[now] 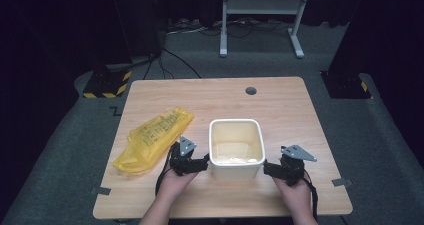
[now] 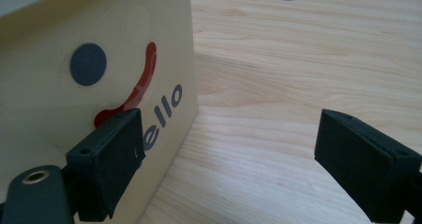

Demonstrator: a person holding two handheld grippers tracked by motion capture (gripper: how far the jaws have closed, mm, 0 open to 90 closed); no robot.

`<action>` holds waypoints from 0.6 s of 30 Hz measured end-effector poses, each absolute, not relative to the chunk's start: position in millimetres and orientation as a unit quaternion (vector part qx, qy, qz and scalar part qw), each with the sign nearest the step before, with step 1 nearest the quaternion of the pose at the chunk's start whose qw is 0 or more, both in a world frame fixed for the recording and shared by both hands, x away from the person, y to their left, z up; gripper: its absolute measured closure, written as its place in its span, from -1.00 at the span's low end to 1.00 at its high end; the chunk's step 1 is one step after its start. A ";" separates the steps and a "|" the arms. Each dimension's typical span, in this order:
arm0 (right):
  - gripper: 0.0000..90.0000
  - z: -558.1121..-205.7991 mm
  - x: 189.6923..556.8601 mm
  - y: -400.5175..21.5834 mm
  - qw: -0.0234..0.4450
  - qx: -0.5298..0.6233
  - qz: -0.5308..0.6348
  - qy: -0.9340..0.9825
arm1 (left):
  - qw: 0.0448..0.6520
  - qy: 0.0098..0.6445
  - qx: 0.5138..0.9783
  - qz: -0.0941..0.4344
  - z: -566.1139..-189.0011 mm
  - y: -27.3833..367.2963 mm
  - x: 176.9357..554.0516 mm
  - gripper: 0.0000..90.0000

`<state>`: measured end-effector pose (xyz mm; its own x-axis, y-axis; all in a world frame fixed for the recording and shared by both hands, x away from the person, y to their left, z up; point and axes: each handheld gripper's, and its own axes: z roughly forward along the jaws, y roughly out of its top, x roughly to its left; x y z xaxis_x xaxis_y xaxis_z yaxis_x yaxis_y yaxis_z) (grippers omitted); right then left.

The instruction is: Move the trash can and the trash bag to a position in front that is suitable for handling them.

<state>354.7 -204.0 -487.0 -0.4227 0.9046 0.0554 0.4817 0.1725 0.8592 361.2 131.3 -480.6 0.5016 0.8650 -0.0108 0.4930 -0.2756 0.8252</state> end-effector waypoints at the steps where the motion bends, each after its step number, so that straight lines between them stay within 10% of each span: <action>1: -0.74 -487.3 354.7 -208.7 0.247 0.482 0.430 0.722 | 0.406 0.441 0.768 0.227 -480.1 126.6 361.7 -0.64; 18: -0.71 -491.9 347.2 -270.2 0.272 0.523 0.428 0.685 | 0.417 0.428 0.769 0.227 -480.5 100.9 368.2 -0.69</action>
<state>347.2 -270.2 -491.9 -0.3048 0.9494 0.0754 0.4849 0.0865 0.8703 368.2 100.9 -480.5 0.5314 0.8471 -0.0078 0.4680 -0.2859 0.8362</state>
